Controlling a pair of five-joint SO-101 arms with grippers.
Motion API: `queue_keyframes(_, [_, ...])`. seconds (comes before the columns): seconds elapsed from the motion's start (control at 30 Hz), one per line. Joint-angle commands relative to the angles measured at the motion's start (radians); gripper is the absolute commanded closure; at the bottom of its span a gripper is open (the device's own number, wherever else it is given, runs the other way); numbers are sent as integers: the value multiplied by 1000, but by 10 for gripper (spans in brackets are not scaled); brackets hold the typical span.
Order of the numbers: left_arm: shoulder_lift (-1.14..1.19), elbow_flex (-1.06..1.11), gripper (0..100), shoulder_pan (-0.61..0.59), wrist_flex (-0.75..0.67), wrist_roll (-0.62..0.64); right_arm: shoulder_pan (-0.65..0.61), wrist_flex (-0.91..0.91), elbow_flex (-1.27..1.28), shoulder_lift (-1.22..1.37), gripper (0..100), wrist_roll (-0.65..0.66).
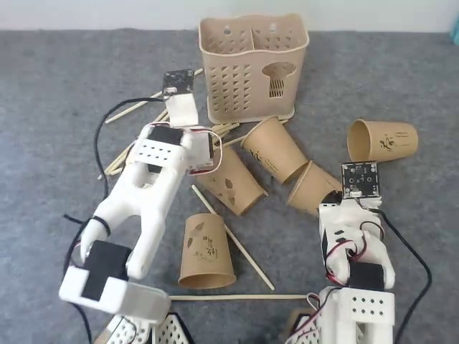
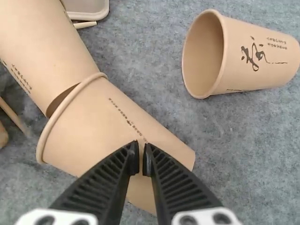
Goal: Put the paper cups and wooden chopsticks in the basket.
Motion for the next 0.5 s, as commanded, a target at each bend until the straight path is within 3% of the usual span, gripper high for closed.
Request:
queue_keyframes(0.0, [-38,-65,989,58,78,-12,-4,-15,-17,-24,968,11])
queue_keyframes(0.2, [-218,-41,989,222,215,-69,-4,-15,-17,-24,968,11])
queue_keyframes(0.47, [-353,131,989,560,216,-133,-1,-15,-17,-24,968,11])
